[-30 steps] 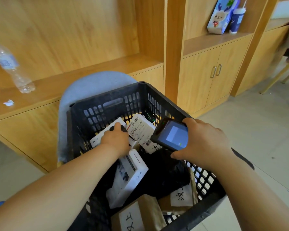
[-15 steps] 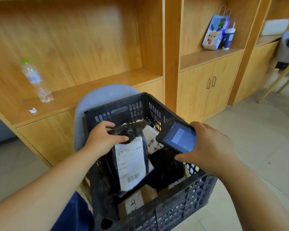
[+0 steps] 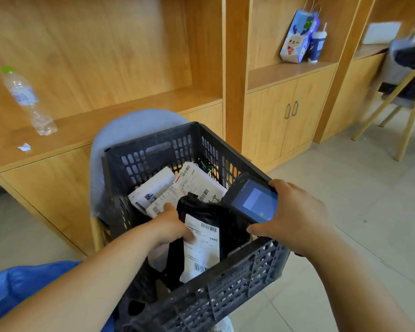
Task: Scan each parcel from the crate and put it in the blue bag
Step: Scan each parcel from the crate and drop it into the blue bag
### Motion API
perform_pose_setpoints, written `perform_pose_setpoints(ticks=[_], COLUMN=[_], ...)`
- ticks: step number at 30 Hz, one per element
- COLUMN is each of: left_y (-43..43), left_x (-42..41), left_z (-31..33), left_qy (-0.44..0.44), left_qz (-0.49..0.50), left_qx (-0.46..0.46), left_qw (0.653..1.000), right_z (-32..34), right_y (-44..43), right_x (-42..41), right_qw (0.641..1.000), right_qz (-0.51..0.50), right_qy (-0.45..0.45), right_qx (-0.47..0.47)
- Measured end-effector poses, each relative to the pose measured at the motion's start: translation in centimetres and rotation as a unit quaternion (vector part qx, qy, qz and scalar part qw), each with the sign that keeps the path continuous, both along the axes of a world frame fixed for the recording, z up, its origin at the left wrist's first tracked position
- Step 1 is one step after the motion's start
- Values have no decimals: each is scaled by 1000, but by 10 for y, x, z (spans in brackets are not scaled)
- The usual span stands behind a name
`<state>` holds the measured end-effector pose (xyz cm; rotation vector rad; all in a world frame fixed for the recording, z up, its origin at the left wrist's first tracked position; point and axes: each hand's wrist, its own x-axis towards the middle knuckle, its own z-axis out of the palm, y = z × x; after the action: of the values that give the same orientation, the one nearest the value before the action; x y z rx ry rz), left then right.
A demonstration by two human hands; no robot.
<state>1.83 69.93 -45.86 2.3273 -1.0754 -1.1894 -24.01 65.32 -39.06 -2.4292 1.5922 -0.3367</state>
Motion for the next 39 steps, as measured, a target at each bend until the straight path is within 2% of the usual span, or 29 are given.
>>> perform_pose_setpoints(ticks=[6, 10, 15, 22, 29, 35, 39], left_y=[8, 17, 50, 142, 266, 364, 413], left_x=[1, 2, 9, 31, 43, 47, 50], left_z=[7, 21, 45, 82, 75, 39, 14], left_qy=[69, 64, 91, 145, 93, 50, 45], left_qz=[40, 97, 219, 297, 355, 455, 522], left_qx=[-7, -128, -333, -480, -518, -508, -509], left_qw=[997, 985, 912, 813, 773, 730, 683], right_z=[-1, 3, 13, 31, 37, 24, 12], right_y=[6, 14, 36, 96, 178, 243, 278], right_x=[1, -1, -4, 5, 37, 72, 92], right_qw=[1000, 1000, 998, 989, 982, 978, 962], right_qz=[5, 1, -12, 20, 104, 199, 274], right_qy=[-7, -15, -57, -143, -157, -69, 8], right_qx=[9, 2, -21, -36, -16, 2, 8])
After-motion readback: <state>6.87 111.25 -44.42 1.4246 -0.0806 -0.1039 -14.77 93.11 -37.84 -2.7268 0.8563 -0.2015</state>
